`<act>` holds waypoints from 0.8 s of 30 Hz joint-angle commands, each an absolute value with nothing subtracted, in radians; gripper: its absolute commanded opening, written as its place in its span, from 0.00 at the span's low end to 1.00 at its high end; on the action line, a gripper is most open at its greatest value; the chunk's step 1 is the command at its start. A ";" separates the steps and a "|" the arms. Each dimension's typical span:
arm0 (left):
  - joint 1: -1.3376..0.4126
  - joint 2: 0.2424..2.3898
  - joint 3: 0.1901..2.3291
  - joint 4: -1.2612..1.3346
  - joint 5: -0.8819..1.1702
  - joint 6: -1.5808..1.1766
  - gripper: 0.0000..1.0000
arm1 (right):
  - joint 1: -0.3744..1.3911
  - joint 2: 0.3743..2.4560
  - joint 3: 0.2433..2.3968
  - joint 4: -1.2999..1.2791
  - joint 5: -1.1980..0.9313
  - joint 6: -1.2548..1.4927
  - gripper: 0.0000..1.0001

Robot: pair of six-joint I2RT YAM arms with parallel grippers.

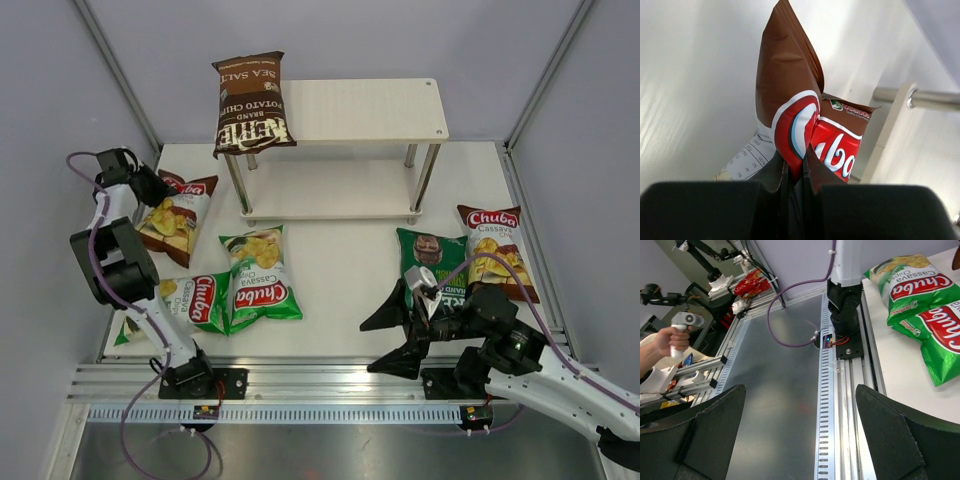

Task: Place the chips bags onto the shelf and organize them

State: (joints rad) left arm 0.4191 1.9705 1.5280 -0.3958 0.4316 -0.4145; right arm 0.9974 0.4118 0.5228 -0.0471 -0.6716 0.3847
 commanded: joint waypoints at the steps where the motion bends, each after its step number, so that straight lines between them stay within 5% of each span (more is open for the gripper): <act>1: 0.425 1.798 1.465 -0.220 0.304 -0.553 0.00 | 0.996 0.431 0.552 -0.038 -0.594 0.370 0.99; 14: 0.422 1.122 1.166 -0.354 0.043 -0.771 0.00 | 0.997 0.540 0.541 0.124 -0.336 0.482 0.99; 24: 0.422 0.588 1.209 -0.698 0.135 -0.883 0.00 | 1.017 0.981 0.604 0.521 -0.379 0.682 0.99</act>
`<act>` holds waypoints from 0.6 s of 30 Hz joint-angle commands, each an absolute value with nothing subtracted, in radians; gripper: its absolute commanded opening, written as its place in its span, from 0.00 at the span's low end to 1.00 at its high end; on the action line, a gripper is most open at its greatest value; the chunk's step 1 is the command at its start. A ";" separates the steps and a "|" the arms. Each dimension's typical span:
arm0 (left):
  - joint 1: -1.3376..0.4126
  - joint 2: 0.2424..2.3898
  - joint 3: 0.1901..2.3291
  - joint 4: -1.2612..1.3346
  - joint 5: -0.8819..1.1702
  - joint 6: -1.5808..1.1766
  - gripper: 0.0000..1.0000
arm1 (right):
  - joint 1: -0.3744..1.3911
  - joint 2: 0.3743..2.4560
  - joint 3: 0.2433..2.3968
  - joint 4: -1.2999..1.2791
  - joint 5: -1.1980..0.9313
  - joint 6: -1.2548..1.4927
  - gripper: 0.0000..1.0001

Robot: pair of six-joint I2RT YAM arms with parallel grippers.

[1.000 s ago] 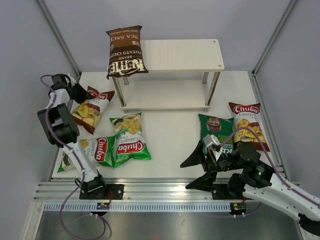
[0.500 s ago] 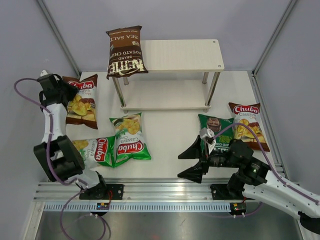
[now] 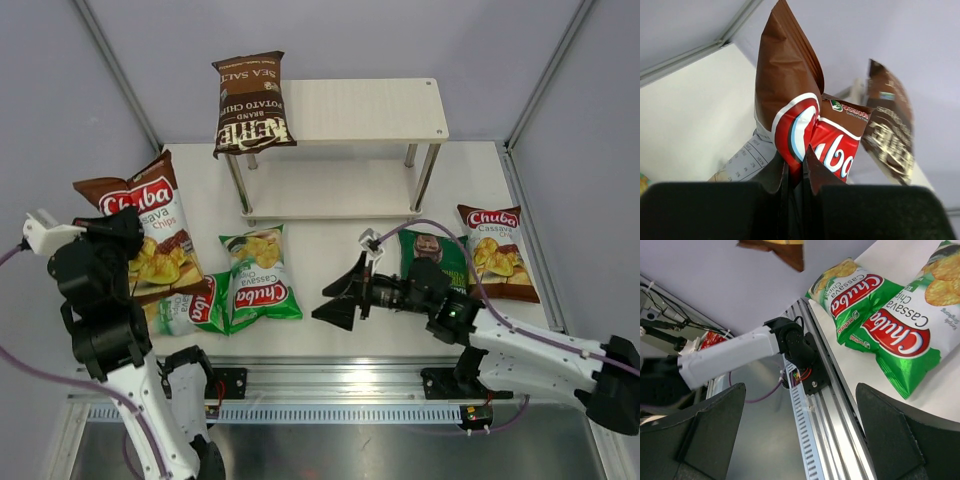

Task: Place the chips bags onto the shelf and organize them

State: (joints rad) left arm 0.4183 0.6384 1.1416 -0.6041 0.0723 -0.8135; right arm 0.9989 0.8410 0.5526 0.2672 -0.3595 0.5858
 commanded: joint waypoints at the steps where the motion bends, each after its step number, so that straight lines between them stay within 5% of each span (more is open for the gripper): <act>1: 0.422 0.545 1.227 -0.712 0.158 -0.899 0.00 | 1.029 1.023 0.618 0.597 -0.379 0.704 0.99; 12: 0.354 0.462 1.315 -0.657 0.500 -1.279 0.00 | 1.293 1.291 0.733 0.963 -0.056 0.587 0.99; 18: 0.285 0.485 1.374 -0.630 0.531 -1.330 0.00 | 1.327 1.393 0.833 1.065 -0.103 0.548 1.00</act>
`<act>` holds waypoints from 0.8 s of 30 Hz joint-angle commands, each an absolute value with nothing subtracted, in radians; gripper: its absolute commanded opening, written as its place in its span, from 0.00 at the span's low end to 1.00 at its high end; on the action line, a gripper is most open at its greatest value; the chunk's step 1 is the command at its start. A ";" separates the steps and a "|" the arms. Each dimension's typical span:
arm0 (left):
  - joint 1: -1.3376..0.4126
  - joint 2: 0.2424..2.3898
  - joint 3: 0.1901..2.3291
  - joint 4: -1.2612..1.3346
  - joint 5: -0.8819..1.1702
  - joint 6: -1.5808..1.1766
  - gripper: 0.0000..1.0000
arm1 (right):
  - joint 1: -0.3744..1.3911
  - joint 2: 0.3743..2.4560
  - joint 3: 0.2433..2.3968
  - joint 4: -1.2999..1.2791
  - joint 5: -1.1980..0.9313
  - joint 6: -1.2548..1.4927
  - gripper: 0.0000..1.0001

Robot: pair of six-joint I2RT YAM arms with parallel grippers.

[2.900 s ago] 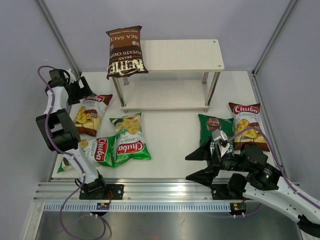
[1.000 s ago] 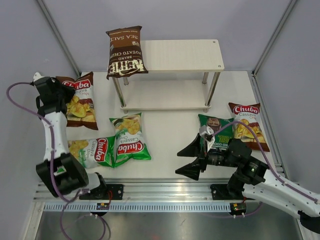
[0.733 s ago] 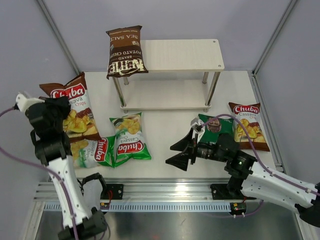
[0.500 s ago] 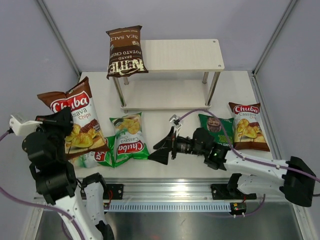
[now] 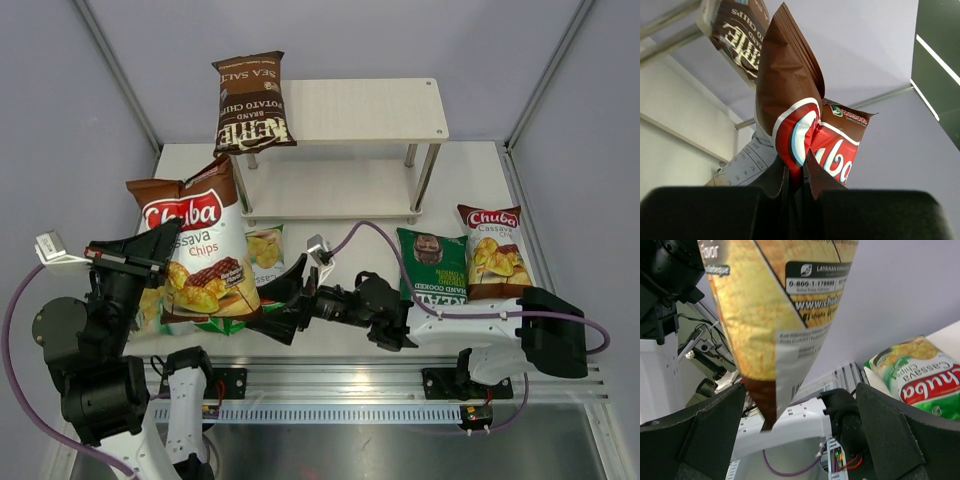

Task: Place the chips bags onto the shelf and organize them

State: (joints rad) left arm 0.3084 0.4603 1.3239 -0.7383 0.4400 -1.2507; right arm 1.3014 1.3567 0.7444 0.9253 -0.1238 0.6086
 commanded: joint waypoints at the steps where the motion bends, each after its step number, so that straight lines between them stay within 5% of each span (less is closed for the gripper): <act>1: 0.273 0.486 1.376 -0.626 0.528 -1.328 0.00 | 1.331 1.402 0.851 1.060 -0.116 0.526 0.99; 10: 0.226 0.465 1.324 -0.611 0.531 -1.309 0.00 | 1.364 1.450 0.989 0.941 -0.095 0.453 0.94; 16: 0.178 0.471 1.310 -0.516 0.578 -1.269 0.02 | 1.362 1.407 0.968 0.897 -0.084 0.422 0.40; 22: 0.161 0.456 1.237 -0.241 0.695 -1.239 0.27 | 1.362 1.279 0.897 0.803 -0.146 0.367 0.12; 23: 0.163 0.454 1.223 -0.177 0.721 -1.224 0.51 | 1.364 1.246 0.896 0.779 -0.169 0.359 0.10; 24: 0.161 0.453 1.223 -0.146 0.733 -1.207 0.60 | 1.362 1.226 0.894 0.735 -0.179 0.345 0.09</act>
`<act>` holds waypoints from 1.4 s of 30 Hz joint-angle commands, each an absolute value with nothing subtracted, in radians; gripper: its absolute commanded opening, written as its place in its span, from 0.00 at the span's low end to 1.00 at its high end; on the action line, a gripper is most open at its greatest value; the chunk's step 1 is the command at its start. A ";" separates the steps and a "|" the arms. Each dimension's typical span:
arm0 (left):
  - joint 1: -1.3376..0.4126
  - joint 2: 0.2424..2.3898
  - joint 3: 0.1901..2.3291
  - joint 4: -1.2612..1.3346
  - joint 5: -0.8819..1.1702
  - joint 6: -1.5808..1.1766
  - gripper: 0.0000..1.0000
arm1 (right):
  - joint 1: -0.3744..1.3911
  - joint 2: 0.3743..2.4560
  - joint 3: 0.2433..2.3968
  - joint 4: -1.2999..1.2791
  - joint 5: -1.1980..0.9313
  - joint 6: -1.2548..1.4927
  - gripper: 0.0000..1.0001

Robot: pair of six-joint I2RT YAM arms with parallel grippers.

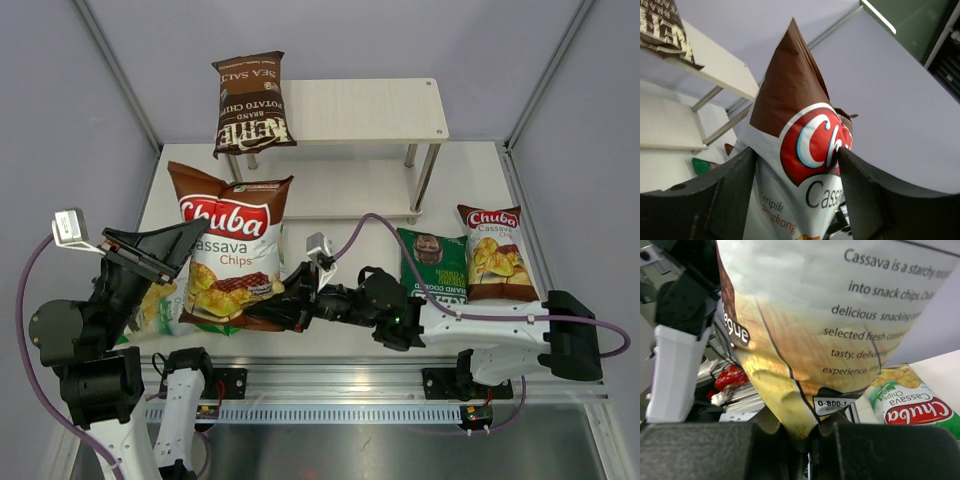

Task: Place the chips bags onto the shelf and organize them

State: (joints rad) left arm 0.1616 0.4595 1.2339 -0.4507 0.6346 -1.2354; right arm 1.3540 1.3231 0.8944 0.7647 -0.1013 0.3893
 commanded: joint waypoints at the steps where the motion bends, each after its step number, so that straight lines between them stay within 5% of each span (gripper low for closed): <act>1: 0.161 0.454 1.229 -0.121 0.745 -1.186 0.70 | 1.362 1.207 0.893 0.704 -0.192 0.339 0.09; 2: 0.163 0.459 1.253 -0.120 0.759 -1.134 0.84 | 1.362 1.169 0.897 0.671 -0.227 0.331 0.08; 5: 0.161 0.489 1.288 -0.085 0.891 -1.059 0.99 | 1.364 1.090 0.914 0.534 -0.293 0.298 0.06; 9: 0.161 0.515 1.244 0.042 1.056 -1.095 0.99 | 1.364 1.003 0.960 0.359 -0.385 0.258 0.04; 13: 0.147 0.514 1.132 0.432 1.141 -1.319 0.99 | 1.362 0.982 1.089 0.089 -0.511 0.213 0.04; 22: 0.083 0.555 1.132 0.595 1.193 -1.441 0.99 | 1.362 1.043 1.277 -0.198 -0.653 0.143 0.04; 24: 0.055 0.580 1.094 0.697 1.192 -1.520 0.86 | 1.362 1.052 1.299 -0.227 -0.635 0.124 0.04; 27: 0.040 0.588 1.068 0.787 1.186 -1.574 0.50 | 1.362 1.051 1.316 -0.256 -0.577 0.112 0.04; 31: 0.040 0.532 1.132 0.322 1.126 -1.229 0.21 | 1.362 1.026 1.310 -0.255 -0.490 0.112 0.13; 36: 0.040 0.474 1.175 0.084 0.902 -1.109 0.08 | 1.362 0.936 1.220 -0.145 -0.290 0.167 0.40; 37: 0.040 0.462 1.152 0.121 0.876 -1.144 0.03 | 1.362 0.921 1.172 -0.108 -0.261 0.182 0.57; 39: 0.040 0.437 1.141 0.135 0.803 -1.170 0.00 | 1.362 0.876 1.123 -0.011 -0.174 0.239 0.64; 42: 0.040 0.417 1.129 0.155 0.714 -1.226 0.00 | 1.362 0.828 1.011 0.127 -0.097 0.299 0.92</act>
